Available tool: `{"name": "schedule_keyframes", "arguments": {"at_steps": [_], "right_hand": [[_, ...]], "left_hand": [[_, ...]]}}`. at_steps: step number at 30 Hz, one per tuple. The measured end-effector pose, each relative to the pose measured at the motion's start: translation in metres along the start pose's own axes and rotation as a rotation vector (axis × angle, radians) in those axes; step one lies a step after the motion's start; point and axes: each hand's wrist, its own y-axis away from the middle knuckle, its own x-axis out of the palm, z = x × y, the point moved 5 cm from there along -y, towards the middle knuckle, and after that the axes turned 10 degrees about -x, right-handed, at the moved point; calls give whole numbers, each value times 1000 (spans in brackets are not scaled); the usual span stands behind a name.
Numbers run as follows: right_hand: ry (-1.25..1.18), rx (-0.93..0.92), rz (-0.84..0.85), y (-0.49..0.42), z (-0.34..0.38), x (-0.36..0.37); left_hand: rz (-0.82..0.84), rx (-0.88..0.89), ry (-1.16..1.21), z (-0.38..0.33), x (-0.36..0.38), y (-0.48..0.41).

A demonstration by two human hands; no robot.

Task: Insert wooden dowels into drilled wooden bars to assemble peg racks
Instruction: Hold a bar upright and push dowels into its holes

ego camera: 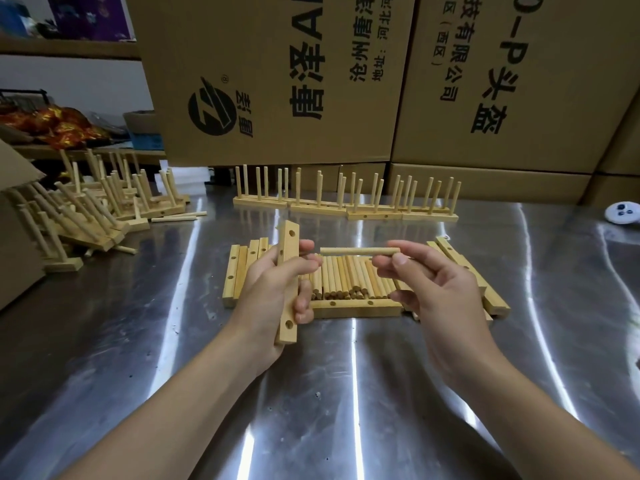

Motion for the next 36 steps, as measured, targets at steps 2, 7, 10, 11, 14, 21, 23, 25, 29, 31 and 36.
{"name": "schedule_keyframes", "arguments": {"at_steps": [2, 7, 10, 11, 14, 21, 23, 25, 29, 31, 36], "right_hand": [[15, -23, 12, 1, 1, 1], [19, -74, 35, 2, 5, 4], [33, -87, 41, 3, 8, 6], [34, -87, 40, 4, 9, 6], [32, -66, 34, 5, 8, 7], [-22, -4, 99, 11, 2, 15], [-7, -5, 126, 14, 0, 19], [17, -36, 138, 16, 0, 21], [122, -148, 142, 12, 9, 19], [282, -243, 179, 11, 15, 16], [679, -376, 328, 10, 20, 15]], "left_hand": [[-8, 18, -22, 0, -1, 0], [-50, 57, -32, -1, -7, -1], [-64, 65, -6, -2, -8, -2], [-66, 64, -3, -2, -8, -2], [-62, 68, 5, -3, -8, -1], [-19, 62, -45, 1, 2, 4], [-3, 50, -82, 5, 4, 6], [31, 28, -139, 10, 7, 7], [106, -9, -217, 12, 15, 10], [123, -42, -191, 12, 17, 11], [159, -81, -202, 13, 18, 15]]}}
